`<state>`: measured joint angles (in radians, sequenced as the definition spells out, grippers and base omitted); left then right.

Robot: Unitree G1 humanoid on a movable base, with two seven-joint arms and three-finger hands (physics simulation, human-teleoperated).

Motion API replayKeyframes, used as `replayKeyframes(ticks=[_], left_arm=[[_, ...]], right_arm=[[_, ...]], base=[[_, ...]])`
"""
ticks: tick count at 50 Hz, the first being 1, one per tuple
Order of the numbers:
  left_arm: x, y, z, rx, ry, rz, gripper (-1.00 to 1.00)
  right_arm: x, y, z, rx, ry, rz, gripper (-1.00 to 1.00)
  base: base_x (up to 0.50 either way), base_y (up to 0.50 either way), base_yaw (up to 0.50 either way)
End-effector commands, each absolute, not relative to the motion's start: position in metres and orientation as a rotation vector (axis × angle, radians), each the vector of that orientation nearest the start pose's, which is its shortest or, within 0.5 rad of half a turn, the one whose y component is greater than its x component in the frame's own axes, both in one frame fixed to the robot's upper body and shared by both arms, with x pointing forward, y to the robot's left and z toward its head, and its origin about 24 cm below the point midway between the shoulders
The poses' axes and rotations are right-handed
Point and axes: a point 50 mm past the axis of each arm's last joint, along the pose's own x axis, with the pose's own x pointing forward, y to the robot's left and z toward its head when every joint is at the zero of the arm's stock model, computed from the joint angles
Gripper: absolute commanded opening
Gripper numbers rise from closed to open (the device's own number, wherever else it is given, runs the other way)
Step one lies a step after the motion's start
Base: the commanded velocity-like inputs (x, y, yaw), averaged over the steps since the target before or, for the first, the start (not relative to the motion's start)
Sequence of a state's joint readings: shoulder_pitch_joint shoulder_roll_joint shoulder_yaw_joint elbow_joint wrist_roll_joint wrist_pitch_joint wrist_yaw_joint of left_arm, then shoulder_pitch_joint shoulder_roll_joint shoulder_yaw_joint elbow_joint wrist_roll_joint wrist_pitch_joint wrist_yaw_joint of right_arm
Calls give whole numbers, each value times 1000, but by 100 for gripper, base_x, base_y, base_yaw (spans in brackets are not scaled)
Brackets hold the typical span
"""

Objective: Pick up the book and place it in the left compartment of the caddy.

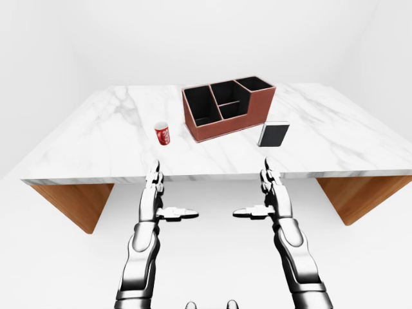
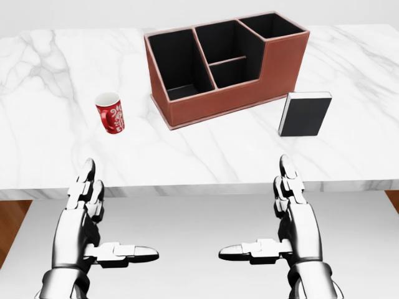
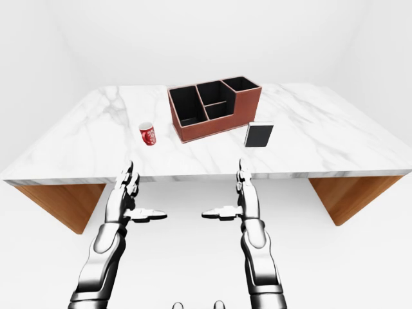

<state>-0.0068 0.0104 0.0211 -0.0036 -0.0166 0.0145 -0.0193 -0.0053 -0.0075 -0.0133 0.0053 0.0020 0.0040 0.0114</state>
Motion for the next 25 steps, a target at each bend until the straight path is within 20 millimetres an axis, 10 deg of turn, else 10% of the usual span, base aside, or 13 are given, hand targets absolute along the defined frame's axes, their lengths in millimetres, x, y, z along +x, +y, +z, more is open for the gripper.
replayKeyframes(ticks=[1,11,25], left_arm=[[259,166,47,-29,13,1,100],[258,164,47,-21,6,-10,100],[255,161,47,-16,6,-42,100]], right_arm=[[255,-158,42,-24,8,-1,100],[249,-158,48,-16,-21,15,100],[252,-160,46,-35,-5,12,100]], base=[[0,0,0],[0,0,0],[47,-24,0]])
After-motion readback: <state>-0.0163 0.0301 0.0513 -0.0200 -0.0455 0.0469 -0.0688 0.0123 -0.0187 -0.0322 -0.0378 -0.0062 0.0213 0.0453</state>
